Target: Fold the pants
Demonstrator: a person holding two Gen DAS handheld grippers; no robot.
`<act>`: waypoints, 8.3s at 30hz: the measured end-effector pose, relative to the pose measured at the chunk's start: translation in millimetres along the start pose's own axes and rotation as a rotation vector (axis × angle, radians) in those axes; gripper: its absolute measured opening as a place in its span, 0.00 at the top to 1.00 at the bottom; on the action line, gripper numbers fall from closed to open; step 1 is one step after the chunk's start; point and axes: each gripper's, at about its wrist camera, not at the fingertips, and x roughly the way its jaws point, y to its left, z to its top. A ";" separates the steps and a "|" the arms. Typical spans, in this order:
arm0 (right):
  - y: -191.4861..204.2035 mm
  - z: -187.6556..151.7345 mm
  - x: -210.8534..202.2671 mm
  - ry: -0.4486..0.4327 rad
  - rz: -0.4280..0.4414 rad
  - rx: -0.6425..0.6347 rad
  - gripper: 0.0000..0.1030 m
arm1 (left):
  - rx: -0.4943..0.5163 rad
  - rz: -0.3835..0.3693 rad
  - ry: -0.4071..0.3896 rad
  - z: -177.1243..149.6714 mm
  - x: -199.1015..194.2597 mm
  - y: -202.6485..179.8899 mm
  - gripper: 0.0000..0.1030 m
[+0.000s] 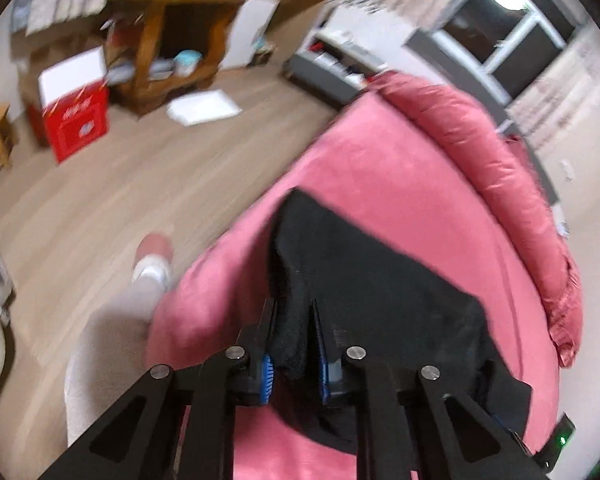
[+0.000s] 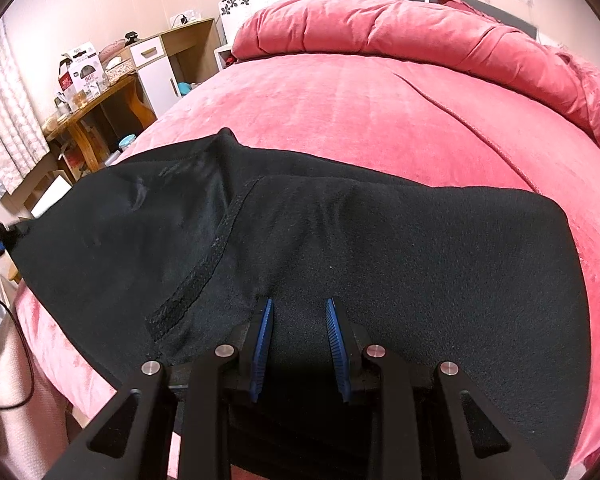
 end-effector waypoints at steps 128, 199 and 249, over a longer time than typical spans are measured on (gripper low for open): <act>-88.5 -1.3 -66.7 -0.029 -0.194 -0.030 0.94 | 0.826 -0.102 0.146 -163.3 68.0 -279.6 0.73; -114.6 213.5 96.1 -0.205 0.249 0.247 0.46 | 0.657 -0.270 0.172 40.5 219.1 -303.8 0.59; 43.9 60.9 -58.9 -0.302 -0.205 0.074 0.09 | 0.636 0.031 -0.228 -113.5 12.6 -227.9 0.36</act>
